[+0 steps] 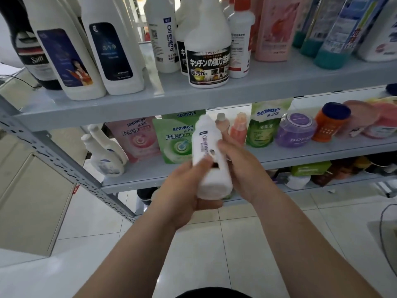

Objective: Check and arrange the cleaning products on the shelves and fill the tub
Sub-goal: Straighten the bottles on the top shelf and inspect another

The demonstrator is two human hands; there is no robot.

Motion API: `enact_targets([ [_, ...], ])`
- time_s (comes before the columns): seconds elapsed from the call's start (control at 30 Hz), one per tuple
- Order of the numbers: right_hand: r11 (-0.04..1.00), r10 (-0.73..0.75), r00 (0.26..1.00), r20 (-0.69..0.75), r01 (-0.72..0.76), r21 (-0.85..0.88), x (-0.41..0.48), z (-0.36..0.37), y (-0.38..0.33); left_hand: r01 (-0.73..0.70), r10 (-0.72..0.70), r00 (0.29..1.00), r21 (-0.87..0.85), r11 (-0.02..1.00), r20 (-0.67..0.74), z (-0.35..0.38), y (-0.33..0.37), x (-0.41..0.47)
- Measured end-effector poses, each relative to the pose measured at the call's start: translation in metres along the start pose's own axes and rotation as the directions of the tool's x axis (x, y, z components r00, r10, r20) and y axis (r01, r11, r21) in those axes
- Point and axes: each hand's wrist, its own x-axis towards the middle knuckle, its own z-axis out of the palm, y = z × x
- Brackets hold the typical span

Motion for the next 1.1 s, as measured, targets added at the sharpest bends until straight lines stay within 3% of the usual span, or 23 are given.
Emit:
enact_targets([
  [0.03, 0.999, 0.008, 1.000, 0.025, -0.007, -0.041, 0.001, 0.004, 0.002, -0.115, 0.134, 0.990, 0.274, 0.955, -0.051, -0.003, -0.003, -0.001],
  [0.07, 0.997, 0.005, 1.000, 0.020, -0.004, -0.071, 0.000, 0.008, 0.003, -0.188, 0.239, 0.970, 0.513, 0.838, -0.035, -0.008, -0.006, -0.001],
  [0.1, 0.997, -0.006, 1.000, -0.012, 0.005, -0.083, 0.000, 0.012, 0.006, -0.224, 0.300, 0.954, 0.666, 0.711, 0.001, -0.013, -0.010, 0.001],
  [0.13, 0.998, -0.007, 0.999, -0.042, 0.005, -0.056, -0.001, 0.015, 0.009, -0.249, 0.341, 0.940, 0.719, 0.649, 0.018, -0.017, -0.012, 0.002],
  [0.17, 1.000, 0.011, 0.998, -0.064, -0.009, 0.024, -0.002, 0.018, 0.011, -0.299, 0.379, 0.925, 0.689, 0.660, 0.038, -0.020, -0.011, 0.001],
  [0.23, 0.972, 0.051, 0.996, -0.072, -0.033, 0.231, -0.005, 0.023, 0.017, -0.363, 0.406, 0.914, 0.453, 0.814, 0.004, -0.030, -0.008, 0.004],
  [0.27, 0.952, 0.047, 0.996, -0.074, -0.022, 0.306, -0.006, 0.024, 0.020, -0.297, 0.315, 0.949, 0.286, 0.911, -0.018, -0.034, -0.005, 0.005],
  [0.33, 0.921, 0.009, 0.999, -0.046, 0.009, 0.390, -0.007, 0.030, 0.026, -0.077, 0.072, 0.995, 0.067, 0.995, 0.073, -0.042, -0.003, 0.007],
  [0.4, 0.926, -0.032, 0.999, 0.011, 0.026, 0.377, -0.009, 0.037, 0.031, 0.076, -0.075, 0.973, 0.006, 0.997, 0.220, -0.050, -0.006, 0.006],
  [0.5, 0.968, -0.068, 0.998, 0.004, 0.065, 0.242, -0.012, 0.042, 0.031, 0.054, -0.033, 0.967, -0.079, 0.995, 0.251, -0.060, -0.009, 0.004],
  [0.57, 0.984, -0.101, 0.995, -0.003, 0.100, 0.146, -0.012, 0.043, 0.032, -0.100, 0.093, 0.985, 0.037, 0.994, 0.143, -0.066, -0.012, 0.003],
  [0.6, 0.985, -0.126, 0.992, 0.002, 0.125, 0.119, -0.012, 0.045, 0.034, -0.194, 0.183, 0.980, 0.196, 0.961, 0.073, -0.069, -0.015, 0.003],
  [0.67, 0.982, -0.143, 0.990, -0.017, 0.144, 0.123, -0.013, 0.049, 0.038, -0.283, 0.332, 0.943, 0.481, 0.830, -0.018, -0.071, -0.017, -0.001],
  [0.7, 0.980, -0.131, 0.991, -0.027, 0.134, 0.144, -0.013, 0.051, 0.040, -0.296, 0.369, 0.929, 0.533, 0.793, -0.034, -0.070, -0.017, -0.004],
  [0.8, 0.981, -0.099, 0.995, 0.013, 0.095, 0.168, -0.014, 0.051, 0.039, -0.309, 0.353, 0.936, 0.458, 0.833, -0.010, -0.071, -0.019, -0.008],
  [0.87, 0.981, -0.155, 0.986, 0.068, 0.145, 0.132, -0.017, 0.047, 0.037, -0.289, 0.303, 0.953, 0.360, 0.887, 0.018, -0.076, -0.022, -0.006],
  [0.97, 0.966, -0.258, 0.942, 0.213, 0.248, 0.073, -0.026, 0.040, 0.029, -0.299, 0.313, 0.949, 0.393, 0.870, 0.028, -0.082, -0.027, -0.002],
  [1.1, 0.958, -0.269, 0.888, 0.372, 0.285, 0.011, -0.029, 0.024, 0.025, -0.336, 0.361, 0.932, 0.433, 0.837, 0.025, -0.079, -0.033, -0.002],
])
